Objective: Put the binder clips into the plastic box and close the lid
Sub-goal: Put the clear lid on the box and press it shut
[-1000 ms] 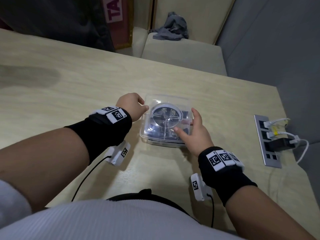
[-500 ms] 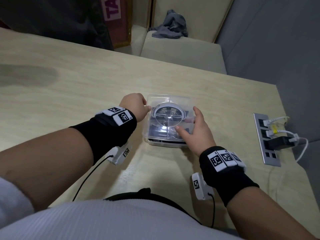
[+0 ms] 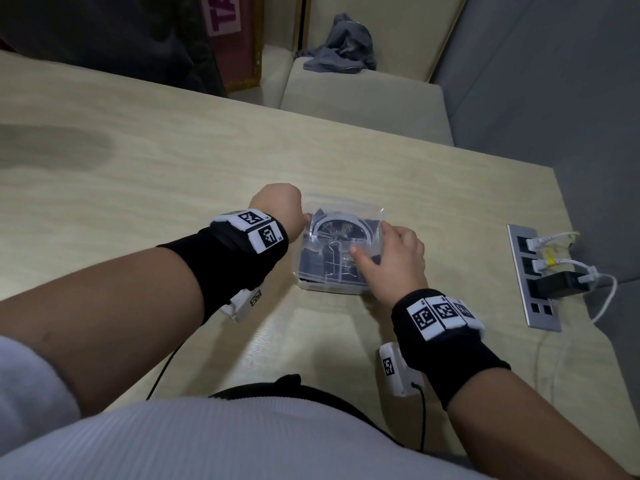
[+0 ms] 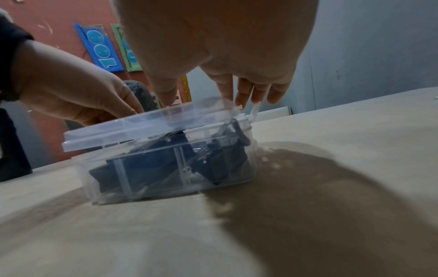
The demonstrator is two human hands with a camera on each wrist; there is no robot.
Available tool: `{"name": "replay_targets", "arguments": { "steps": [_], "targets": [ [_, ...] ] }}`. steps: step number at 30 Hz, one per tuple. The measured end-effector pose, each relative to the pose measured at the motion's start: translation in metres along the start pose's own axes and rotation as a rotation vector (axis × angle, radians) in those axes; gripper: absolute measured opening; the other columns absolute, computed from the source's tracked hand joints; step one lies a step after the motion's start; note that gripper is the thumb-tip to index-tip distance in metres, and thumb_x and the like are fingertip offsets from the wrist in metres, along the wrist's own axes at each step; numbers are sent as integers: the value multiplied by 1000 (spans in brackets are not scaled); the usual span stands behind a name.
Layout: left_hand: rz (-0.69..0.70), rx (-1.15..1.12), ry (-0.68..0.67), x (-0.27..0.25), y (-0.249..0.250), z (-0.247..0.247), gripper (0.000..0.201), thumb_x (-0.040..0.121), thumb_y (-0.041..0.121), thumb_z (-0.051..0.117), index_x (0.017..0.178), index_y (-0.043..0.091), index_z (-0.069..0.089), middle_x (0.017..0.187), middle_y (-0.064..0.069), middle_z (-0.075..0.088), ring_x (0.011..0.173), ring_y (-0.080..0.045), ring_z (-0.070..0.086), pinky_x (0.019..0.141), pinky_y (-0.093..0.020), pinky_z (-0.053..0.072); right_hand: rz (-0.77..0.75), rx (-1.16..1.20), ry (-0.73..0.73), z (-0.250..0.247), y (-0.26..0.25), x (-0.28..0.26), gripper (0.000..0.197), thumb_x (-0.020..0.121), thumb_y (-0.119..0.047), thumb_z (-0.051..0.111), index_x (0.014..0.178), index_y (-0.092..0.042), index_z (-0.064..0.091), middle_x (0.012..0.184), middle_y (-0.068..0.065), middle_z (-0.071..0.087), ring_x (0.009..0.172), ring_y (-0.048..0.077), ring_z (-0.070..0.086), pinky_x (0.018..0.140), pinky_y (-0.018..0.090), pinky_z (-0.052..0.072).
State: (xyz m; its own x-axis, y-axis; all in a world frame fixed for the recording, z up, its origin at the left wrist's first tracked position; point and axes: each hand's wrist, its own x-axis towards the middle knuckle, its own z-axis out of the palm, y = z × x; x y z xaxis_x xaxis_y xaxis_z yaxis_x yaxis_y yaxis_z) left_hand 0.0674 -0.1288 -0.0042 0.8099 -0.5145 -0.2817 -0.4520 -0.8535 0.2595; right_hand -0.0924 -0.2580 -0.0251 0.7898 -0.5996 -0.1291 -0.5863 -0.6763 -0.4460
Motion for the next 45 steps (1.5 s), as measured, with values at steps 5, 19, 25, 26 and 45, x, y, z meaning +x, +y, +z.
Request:
{"name": "replay_targets", "arguments": {
  "steps": [5, 19, 25, 26, 45],
  "targets": [
    [12, 45, -8, -1, 2, 3, 19, 90, 29, 59, 91, 11, 67, 79, -5, 56, 74, -25, 51, 64, -31, 42, 10, 29, 10, -1, 1, 4, 74, 84, -55, 54, 144, -17, 32, 144, 9, 37, 134, 28, 28, 111, 43, 27],
    [-8, -51, -34, -9, -1, 5, 39, 91, 36, 57, 115, 5, 57, 109, -14, 65, 100, -31, 61, 72, -34, 46, 23, 46, -6, -3, 5, 7, 54, 93, -35, 51, 143, -18, 38, 142, 8, 41, 132, 28, 33, 109, 41, 28],
    [-9, -74, -34, -9, -3, 8, 31, 92, 29, 57, 111, 4, 55, 104, -15, 65, 83, -29, 54, 66, -34, 42, 36, 33, -3, -3, 3, 7, 49, 93, -27, 51, 140, -19, 42, 141, 7, 42, 127, 30, 42, 107, 46, 35],
    [-10, -78, -32, -9, -3, 9, 30, 92, 28, 57, 110, 4, 54, 102, -15, 65, 81, -28, 53, 65, -34, 41, 40, 15, -9, -4, 2, 7, 48, 93, -27, 51, 140, -20, 42, 141, 7, 42, 126, 30, 43, 105, 47, 36],
    [3, -117, 47, -9, -11, 3, 30, 87, 31, 64, 106, 9, 61, 103, -9, 70, 94, -28, 62, 77, -35, 51, 90, -14, -13, -4, -3, 8, 47, 91, -18, 47, 138, -26, 44, 145, 0, 43, 124, 30, 47, 103, 44, 29]
  ]
}}
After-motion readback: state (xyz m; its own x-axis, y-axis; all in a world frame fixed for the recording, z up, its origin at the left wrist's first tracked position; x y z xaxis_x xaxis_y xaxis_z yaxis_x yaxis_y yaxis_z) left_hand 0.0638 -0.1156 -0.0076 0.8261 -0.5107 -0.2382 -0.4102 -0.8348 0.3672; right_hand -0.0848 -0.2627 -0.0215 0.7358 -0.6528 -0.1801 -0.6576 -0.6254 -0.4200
